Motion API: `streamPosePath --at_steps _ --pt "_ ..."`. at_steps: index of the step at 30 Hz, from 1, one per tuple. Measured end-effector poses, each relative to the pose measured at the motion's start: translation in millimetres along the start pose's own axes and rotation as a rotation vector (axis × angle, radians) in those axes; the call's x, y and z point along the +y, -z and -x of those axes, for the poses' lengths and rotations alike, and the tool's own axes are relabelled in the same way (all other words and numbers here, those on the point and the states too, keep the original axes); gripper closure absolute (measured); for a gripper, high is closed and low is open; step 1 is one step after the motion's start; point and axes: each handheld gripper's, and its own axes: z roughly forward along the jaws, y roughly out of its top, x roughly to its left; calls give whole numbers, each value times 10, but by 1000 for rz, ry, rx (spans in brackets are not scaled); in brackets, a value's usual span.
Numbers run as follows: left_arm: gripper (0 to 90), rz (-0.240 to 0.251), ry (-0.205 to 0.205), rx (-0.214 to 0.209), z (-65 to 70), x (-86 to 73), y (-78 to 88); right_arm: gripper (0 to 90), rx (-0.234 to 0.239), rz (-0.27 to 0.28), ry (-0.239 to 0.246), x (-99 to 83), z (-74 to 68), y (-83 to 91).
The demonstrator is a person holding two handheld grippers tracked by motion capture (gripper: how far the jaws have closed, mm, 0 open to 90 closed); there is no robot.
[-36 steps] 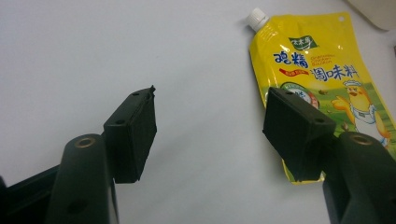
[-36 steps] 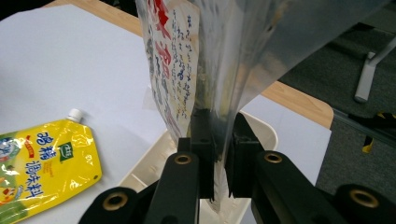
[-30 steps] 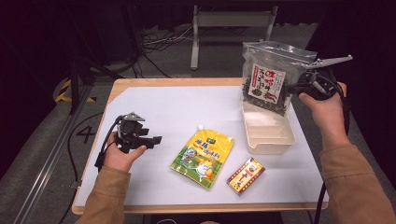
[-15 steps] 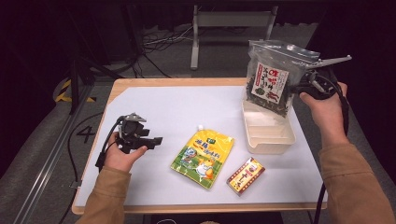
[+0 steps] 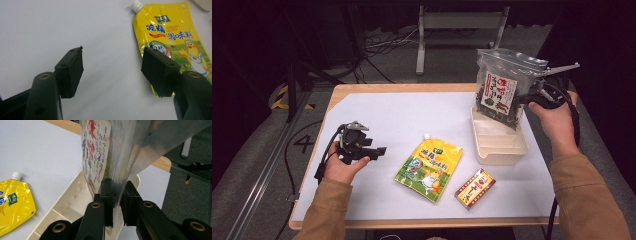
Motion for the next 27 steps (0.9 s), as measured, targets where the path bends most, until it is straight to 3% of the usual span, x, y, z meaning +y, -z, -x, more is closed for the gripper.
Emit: streamPosePath --at_steps 9,19,27 --pt "345 -7 5 -4 2 6 -20 745 29 -19 -51 -93 68 -90" --pt "343 -17 -9 -13 20 41 -66 533 16 -31 -106 -214 140 -42" --pt "341 -24 -19 -21 42 84 -109 453 35 -15 -104 -284 113 41"
